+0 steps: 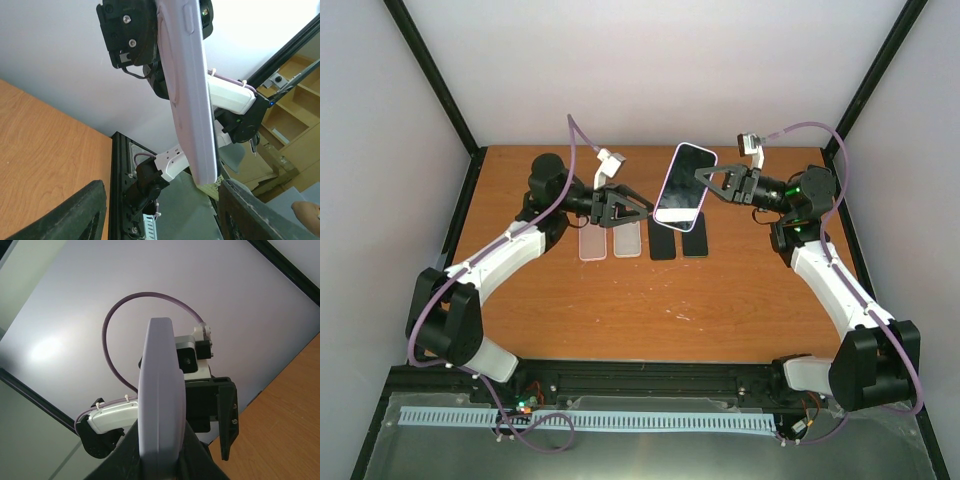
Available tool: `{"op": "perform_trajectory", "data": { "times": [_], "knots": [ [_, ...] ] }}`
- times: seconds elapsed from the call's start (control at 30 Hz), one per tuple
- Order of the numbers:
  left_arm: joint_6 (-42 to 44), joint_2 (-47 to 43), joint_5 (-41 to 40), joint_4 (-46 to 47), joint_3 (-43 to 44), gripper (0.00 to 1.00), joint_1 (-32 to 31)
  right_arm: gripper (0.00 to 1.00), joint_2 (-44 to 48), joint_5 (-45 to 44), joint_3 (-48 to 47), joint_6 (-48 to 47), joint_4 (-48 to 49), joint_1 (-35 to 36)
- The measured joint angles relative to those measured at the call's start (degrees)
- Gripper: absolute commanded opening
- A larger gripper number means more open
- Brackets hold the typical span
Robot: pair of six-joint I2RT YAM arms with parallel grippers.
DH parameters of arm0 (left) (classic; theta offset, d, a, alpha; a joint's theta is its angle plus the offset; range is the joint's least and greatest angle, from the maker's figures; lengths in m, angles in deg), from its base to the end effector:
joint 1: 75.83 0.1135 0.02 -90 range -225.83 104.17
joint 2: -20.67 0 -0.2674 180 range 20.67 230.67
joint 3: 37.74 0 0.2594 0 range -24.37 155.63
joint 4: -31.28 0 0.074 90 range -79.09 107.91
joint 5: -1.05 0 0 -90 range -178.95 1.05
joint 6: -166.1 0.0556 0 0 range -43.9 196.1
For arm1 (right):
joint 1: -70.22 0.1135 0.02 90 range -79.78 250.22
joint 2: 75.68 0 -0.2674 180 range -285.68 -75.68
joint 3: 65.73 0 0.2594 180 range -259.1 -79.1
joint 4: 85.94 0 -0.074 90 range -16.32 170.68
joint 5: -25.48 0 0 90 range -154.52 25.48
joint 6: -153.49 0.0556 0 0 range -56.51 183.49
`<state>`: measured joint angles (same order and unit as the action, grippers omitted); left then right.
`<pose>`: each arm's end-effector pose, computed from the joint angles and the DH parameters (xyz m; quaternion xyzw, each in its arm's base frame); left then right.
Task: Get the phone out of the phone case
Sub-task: Remove the phone case from the phone.
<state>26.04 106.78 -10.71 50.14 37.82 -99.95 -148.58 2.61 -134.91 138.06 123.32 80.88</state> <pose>0.2893 -0.1892 0.3451 0.3512 0.6016 -0.6831 0.2193 0.2721 0.1033 0.3935 -0.1616 0.6246 0.6942 0.3191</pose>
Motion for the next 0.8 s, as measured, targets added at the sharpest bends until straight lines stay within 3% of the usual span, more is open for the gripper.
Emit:
{"op": "perform_trajectory", "data": {
  "times": [0.8],
  "knots": [
    [3.26, 0.09, -2.40, -5.53, 2.14, 0.63, -1.51, 0.03, 0.00, 0.02, 0.00, -2.89, -3.02, 0.74]
  ]
}}
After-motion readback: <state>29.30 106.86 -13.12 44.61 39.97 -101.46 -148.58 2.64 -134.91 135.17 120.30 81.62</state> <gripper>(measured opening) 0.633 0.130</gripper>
